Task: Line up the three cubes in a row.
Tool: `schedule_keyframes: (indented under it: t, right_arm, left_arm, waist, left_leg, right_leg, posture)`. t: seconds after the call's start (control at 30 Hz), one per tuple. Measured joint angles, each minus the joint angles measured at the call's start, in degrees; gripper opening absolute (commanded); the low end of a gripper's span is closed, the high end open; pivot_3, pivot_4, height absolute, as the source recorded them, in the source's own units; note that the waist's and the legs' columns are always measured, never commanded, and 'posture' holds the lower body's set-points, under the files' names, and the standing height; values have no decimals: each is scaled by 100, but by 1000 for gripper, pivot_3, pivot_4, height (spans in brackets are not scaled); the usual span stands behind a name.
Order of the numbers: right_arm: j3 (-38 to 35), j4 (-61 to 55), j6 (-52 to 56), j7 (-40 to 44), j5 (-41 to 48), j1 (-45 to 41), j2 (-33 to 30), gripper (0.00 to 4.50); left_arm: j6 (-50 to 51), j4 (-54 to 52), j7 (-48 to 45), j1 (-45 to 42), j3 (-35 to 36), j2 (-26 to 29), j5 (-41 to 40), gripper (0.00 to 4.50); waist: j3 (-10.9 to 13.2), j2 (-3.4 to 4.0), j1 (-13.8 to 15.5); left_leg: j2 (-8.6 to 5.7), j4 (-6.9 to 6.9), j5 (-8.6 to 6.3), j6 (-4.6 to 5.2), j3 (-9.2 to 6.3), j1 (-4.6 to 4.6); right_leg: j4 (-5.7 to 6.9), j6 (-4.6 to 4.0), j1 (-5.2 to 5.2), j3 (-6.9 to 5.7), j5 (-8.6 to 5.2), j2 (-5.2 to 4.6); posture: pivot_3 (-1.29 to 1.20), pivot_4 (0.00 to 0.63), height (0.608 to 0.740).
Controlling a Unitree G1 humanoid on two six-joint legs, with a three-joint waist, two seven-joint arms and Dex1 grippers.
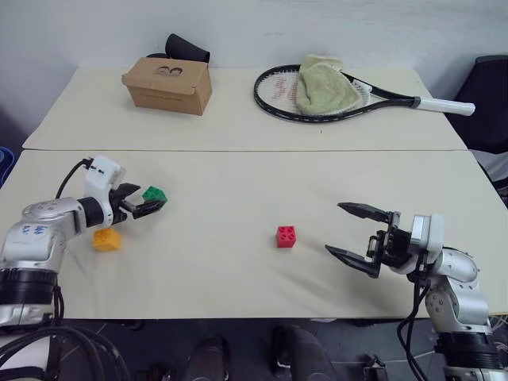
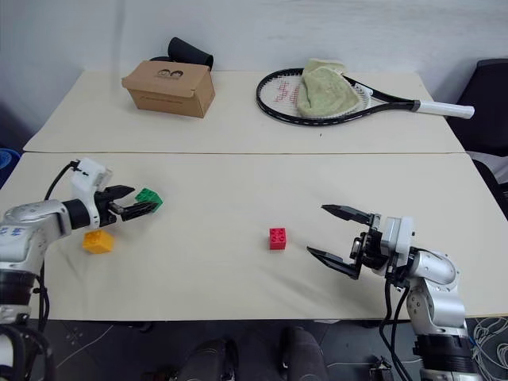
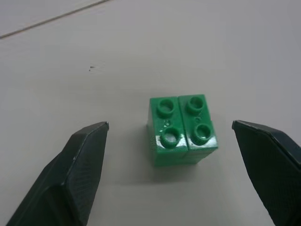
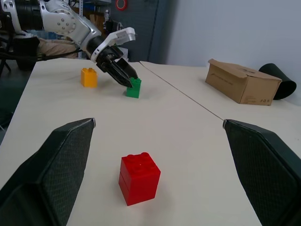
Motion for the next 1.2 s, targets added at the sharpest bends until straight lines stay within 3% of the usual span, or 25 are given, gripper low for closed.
schedule_keyframes:
  t: [0.23, 0.37, 0.43, 0.53, 0.6, 0.87, 1.2]
  right_arm:
    - [-14, -270, 0, -217, -22, 441, -11, 4500]
    - [-16, -323, 1, -256, -24, 454, -77, 4500]
    - [-32, -394, 14, -251, -13, 461, -183, 4500]
    - [-209, -409, 83, 35, 87, 601, -643, 4500]
    - [-255, -412, 118, 248, 108, 749, -826, 4500]
    - [-261, -395, 83, 443, 88, 1045, -833, 4500]
    - [-261, -368, -148, 397, 9, 1249, -659, 4500]
  left_arm:
    - [-509, 749, -386, -371, -78, -347, 344, 1499]
    - [-771, 857, -720, -523, -105, -401, 414, 1500]
    - [-1342, 715, -1359, -550, -177, -399, 415, 1500]
    - [-2032, -189, -2764, -665, -937, -355, 528, 1500]
    - [-2042, -552, -3128, -812, -1341, -448, 657, 1500]
    - [-1525, -1015, -3185, -1015, -2537, -1381, 1311, 1500]
    - [-1526, -767, -2888, -1203, -2644, -1660, 1806, 1500]
  waist:
    - [-1, -2, 27]
    - [0, -3, 64]
    - [0, -3, 106]
    - [0, -3, 208]
    - [-1, -3, 262]
    - [0, -5, 212]
    - [0, -4, 253]
  left_leg:
    - [-1, 5, 0, 1, 4, 2]
    - [-3, 9, 2, 3, 5, 2]
    - [-4, 10, 1, 3, 9, 1]
    - [-13, 15, 0, 9, 13, -2]
    - [-13, 19, -1, 13, 17, -2]
    - [-7, 24, 1, 10, 27, 6]
    - [2, 27, 5, 10, 18, 8]
  right_leg:
    - [2, 1, -1, 3, 0, -3]
    - [1, 1, -3, 6, 0, -4]
    - [1, 1, -5, 7, 0, -4]
    - [-6, 4, -4, 7, -1, -3]
    - [-8, 8, -2, 11, 1, 10]
    - [-7, 15, -3, 43, 6, 68]
    - [-1, 11, -2, 45, 3, 62]
  posture:
    - [0, 150, 740]
    - [0, 150, 740]
    - [0, 150, 740]
    - [0, 150, 740]
    - [0, 150, 740]
    - [0, 150, 740]
    - [0, 150, 740]
